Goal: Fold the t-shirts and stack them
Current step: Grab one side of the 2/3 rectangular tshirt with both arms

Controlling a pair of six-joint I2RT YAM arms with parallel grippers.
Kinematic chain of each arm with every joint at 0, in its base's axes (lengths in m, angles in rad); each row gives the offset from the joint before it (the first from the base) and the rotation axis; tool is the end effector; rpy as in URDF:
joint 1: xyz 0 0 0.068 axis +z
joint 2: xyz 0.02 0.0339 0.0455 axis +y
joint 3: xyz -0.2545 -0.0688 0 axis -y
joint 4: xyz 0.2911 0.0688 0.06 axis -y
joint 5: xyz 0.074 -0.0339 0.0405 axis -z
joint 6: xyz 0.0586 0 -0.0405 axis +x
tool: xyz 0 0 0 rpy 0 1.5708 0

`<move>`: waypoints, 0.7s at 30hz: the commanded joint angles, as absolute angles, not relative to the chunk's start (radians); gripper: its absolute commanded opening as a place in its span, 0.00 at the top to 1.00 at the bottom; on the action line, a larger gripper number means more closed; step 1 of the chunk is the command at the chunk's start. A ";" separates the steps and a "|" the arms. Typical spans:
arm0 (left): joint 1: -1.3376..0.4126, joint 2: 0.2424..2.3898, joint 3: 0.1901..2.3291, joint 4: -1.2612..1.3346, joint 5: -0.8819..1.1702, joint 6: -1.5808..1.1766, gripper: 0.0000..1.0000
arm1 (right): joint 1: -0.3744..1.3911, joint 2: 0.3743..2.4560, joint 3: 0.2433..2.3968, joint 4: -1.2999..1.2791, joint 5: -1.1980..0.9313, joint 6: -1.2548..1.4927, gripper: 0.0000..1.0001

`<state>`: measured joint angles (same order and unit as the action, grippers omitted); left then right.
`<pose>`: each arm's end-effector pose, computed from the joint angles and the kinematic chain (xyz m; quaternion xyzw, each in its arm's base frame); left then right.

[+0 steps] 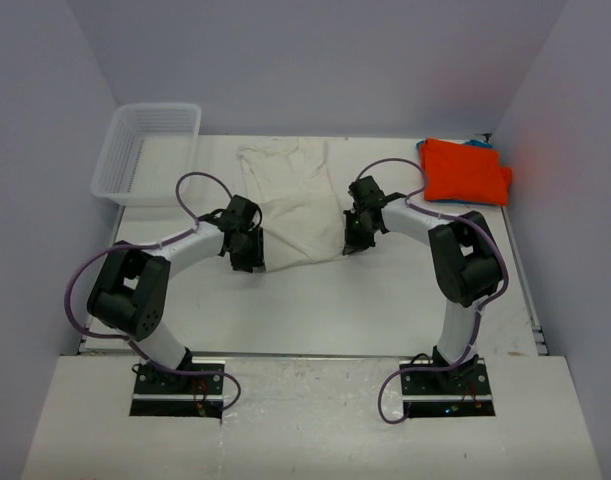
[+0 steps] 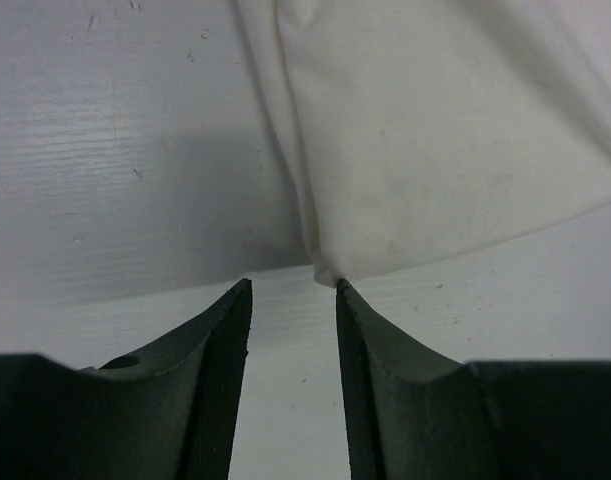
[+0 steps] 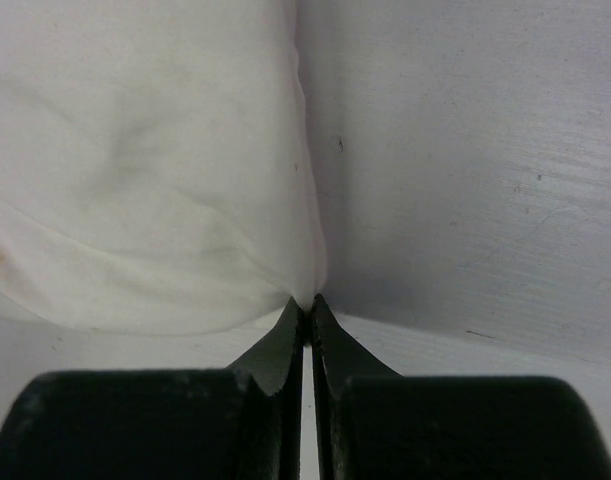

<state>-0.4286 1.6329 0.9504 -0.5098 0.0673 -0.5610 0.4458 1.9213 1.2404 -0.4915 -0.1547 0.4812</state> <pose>0.3153 -0.1484 0.1074 -0.0586 0.9799 -0.1184 0.1498 0.3773 0.1903 0.0943 0.0020 0.9774 0.1560 0.1426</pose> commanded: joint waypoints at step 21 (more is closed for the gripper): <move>-0.436 1.746 1.034 -0.434 0.121 -0.558 0.60 | 0.449 1.927 1.215 -0.480 -0.160 0.479 1.00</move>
<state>-0.4286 1.7214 1.0042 -0.4660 0.1120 -0.5610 0.4438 1.9209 1.2392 -0.4889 -0.1612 0.4805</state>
